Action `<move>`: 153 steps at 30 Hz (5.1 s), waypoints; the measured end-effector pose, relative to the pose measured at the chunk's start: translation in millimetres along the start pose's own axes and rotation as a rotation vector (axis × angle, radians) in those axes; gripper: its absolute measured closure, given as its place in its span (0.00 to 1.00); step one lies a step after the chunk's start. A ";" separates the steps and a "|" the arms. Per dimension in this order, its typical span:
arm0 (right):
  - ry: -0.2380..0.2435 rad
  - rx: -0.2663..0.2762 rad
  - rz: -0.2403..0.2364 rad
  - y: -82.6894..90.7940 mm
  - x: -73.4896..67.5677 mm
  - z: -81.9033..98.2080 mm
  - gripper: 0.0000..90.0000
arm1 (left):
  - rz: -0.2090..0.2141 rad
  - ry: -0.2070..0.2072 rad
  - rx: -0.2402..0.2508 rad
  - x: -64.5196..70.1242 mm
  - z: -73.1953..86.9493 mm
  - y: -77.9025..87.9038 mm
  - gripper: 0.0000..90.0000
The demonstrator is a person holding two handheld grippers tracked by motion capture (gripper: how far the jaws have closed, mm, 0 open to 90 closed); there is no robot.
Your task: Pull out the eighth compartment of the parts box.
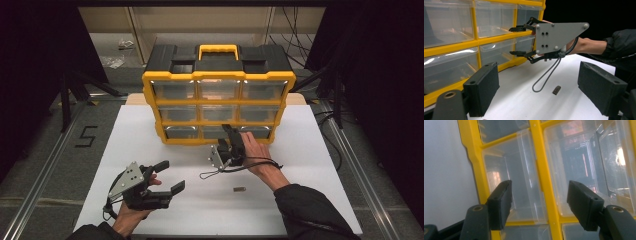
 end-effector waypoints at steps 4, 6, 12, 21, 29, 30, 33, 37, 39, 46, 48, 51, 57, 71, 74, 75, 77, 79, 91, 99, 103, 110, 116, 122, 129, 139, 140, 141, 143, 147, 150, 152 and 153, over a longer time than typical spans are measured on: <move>0.013 -0.002 0.001 -2.4 -2.7 -1.2 0.46 | 0.002 -0.001 0.001 0.5 -0.2 -0.1 0.19; 0.027 -0.003 0.014 -4.4 -2.2 -1.0 0.48 | 0.003 -0.001 0.002 0.6 -0.4 0.2 0.19; 0.036 -0.015 0.034 -8.3 -1.0 1.4 0.53 | 0.004 0.000 0.002 0.6 -0.4 0.0 0.19; 0.078 -0.018 0.049 -11.7 -5.8 -1.1 0.61 | 0.005 0.002 0.003 0.4 -0.4 -0.1 0.19; 0.085 -0.021 0.055 -15.1 -8.4 -4.0 0.66 | 0.007 0.004 0.003 0.3 -0.3 0.0 0.19; 0.091 -0.022 0.058 -15.8 -8.5 -4.2 0.67 | 0.006 0.004 0.004 0.2 -0.4 0.1 0.19; 0.091 -0.023 0.061 -17.5 -9.7 -4.5 0.68 | 0.007 0.003 0.004 0.0 -0.5 0.2 0.19; 0.107 -0.035 0.068 -19.9 -11.5 -4.4 0.71 | 0.009 0.005 0.005 -0.1 -0.5 0.1 0.19; 0.110 -0.037 0.071 -20.3 -11.8 -4.2 0.72 | 0.009 0.004 0.002 0.0 -0.5 0.1 0.19; 0.116 -0.046 0.082 -23.0 -12.4 -3.7 0.76 | 0.010 0.004 0.004 -0.1 -0.8 0.5 0.19; 0.118 -0.043 0.086 -23.3 -12.8 -3.9 0.77 | 0.010 0.004 0.004 0.0 -0.7 0.3 0.19; 0.122 -0.044 0.106 -23.6 -13.1 -4.9 0.80 | 0.013 0.005 0.006 0.0 -0.7 0.2 0.19; 0.134 -0.047 0.134 -24.0 -14.3 -7.1 0.84 | 0.013 0.005 0.005 0.4 -0.7 0.2 0.19; 0.179 -0.035 0.144 -19.9 -14.9 -6.5 0.86 | 0.011 0.005 0.003 -0.2 -0.4 0.2 0.20; 0.188 -0.038 0.142 -17.3 -16.1 -5.7 0.86 | 0.010 0.006 0.003 -0.2 -0.4 0.1 0.20; 0.189 -0.036 0.139 -16.0 -16.4 -5.1 0.86 | 0.009 0.005 0.003 -0.2 -0.4 0.2 0.20; 0.188 -0.035 0.138 -15.6 -16.5 -5.1 0.86 | 0.008 0.005 0.003 -0.2 -0.4 0.2 0.20; 0.192 -0.035 0.138 -13.7 -16.9 -5.2 0.86 | 0.006 0.004 0.002 -0.4 -0.4 0.1 0.20; 0.202 -0.015 0.131 -3.4 -20.5 -4.8 0.86 | -0.007 -0.005 0.002 -0.7 -0.2 -0.3 0.20; 0.204 -0.008 0.129 1.2 -21.7 -5.1 0.86 | -0.012 -0.008 0.006 -0.9 -0.4 -0.2 0.19; 0.207 -0.002 0.128 4.1 -22.8 -5.3 0.86 | -0.017 -0.009 0.008 -1.1 -0.4 0.0 0.19; 0.215 0.005 0.129 9.0 -24.4 -4.9 0.86 | -0.029 -0.012 0.012 -1.9 -0.5 0.2 0.19; 0.222 0.018 0.125 15.9 -26.3 -4.1 0.86 | -0.037 -0.014 0.020 -2.2 -0.6 0.3 0.19; 0.229 0.027 0.126 20.6 -27.7 -3.3 0.86 | -0.042 -0.016 0.022 -2.4 -0.6 0.1 0.19; 0.233 0.032 0.125 25.2 -29.0 -2.5 0.86 | -0.045 -0.016 0.023 -2.6 -0.6 0.2 0.19; 0.247 0.053 0.121 35.0 -31.7 -1.0 0.86 | -0.045 -0.017 0.025 -2.4 -0.7 0.0 0.19; 0.246 0.054 0.120 37.0 -31.8 -0.8 0.86 | -0.045 -0.018 0.026 -2.3 -0.7 0.1 0.19; 0.246 0.054 0.120 37.0 -31.8 -0.8 0.86 | -0.045 -0.018 0.026 -2.3 -0.7 0.1 0.19; 0.246 0.059 0.121 38.4 -32.1 -0.6 0.86 | -0.045 -0.017 0.026 -2.5 -0.7 0.0 0.19; 0.255 0.067 0.119 41.1 -32.5 0.1 0.86 | -0.045 -0.016 0.026 -2.5 -0.7 0.2 0.19; 0.258 0.071 0.121 43.4 -33.6 0.7 0.86 | -0.045 -0.015 0.027 -2.5 -0.7 0.1 0.19; 0.261 0.075 0.122 44.3 -34.1 1.1 0.86 | -0.045 -0.015 0.028 -2.5 -0.8 0.2 0.19; 0.262 0.076 0.124 44.7 -34.1 1.2 0.86 | -0.045 -0.016 0.028 -2.5 -0.7 0.2 0.19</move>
Point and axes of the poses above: each handheld gripper's, and its own axes: y roughly backward along the jaws, z roughly out of its underside, x roughly to its right, the point moved 4 cm from there along -y, roughly forward along the jaws, and after that the axes turned 13 degrees about -x, right-handed, at the moved point
